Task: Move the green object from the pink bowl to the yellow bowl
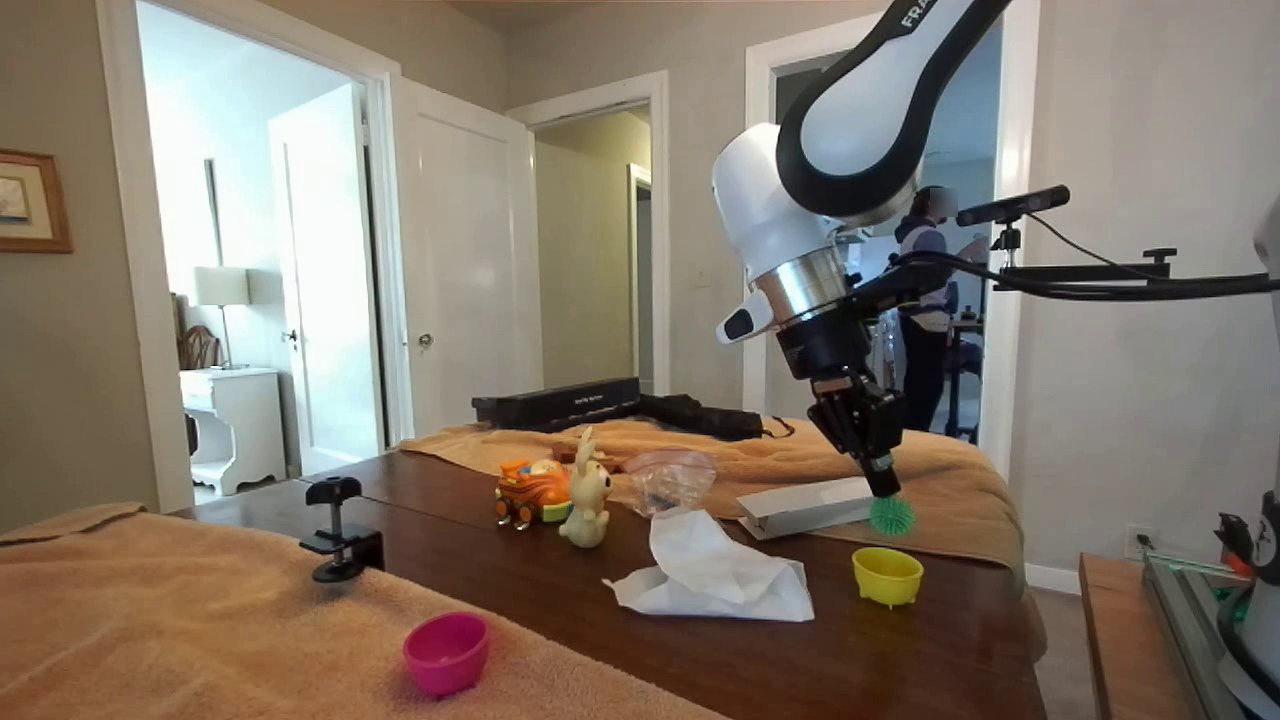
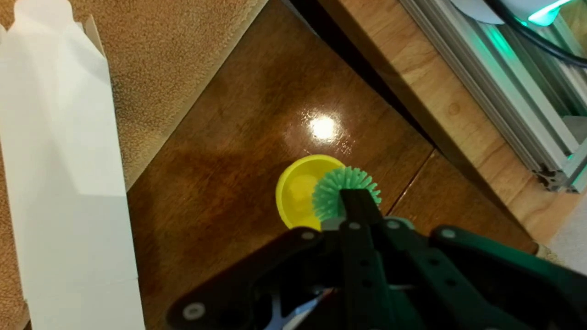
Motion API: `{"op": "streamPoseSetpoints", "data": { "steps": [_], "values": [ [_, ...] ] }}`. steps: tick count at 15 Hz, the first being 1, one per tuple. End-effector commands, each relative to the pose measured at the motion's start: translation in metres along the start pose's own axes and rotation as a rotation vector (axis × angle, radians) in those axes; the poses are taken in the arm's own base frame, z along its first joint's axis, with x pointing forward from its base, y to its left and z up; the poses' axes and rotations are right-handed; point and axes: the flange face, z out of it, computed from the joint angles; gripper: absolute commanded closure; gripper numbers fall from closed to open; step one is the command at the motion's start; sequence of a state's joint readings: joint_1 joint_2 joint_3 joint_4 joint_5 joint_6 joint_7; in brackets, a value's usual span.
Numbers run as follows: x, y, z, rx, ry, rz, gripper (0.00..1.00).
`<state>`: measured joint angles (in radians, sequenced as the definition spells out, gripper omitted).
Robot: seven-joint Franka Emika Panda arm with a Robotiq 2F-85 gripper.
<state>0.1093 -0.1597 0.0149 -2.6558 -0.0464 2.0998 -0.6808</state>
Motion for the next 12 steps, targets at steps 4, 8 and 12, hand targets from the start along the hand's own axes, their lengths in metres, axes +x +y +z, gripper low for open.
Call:
{"op": "streamPoseSetpoints", "data": {
  "steps": [4, 8, 12],
  "values": [
    [0.006, 0.003, -0.004, -0.017, 0.003, -0.019, 0.59],
    [0.008, 0.003, -0.007, -0.021, 0.012, -0.018, 0.31],
    [0.023, 0.001, -0.032, -0.049, 0.099, 0.017, 0.04]
  ]
}}
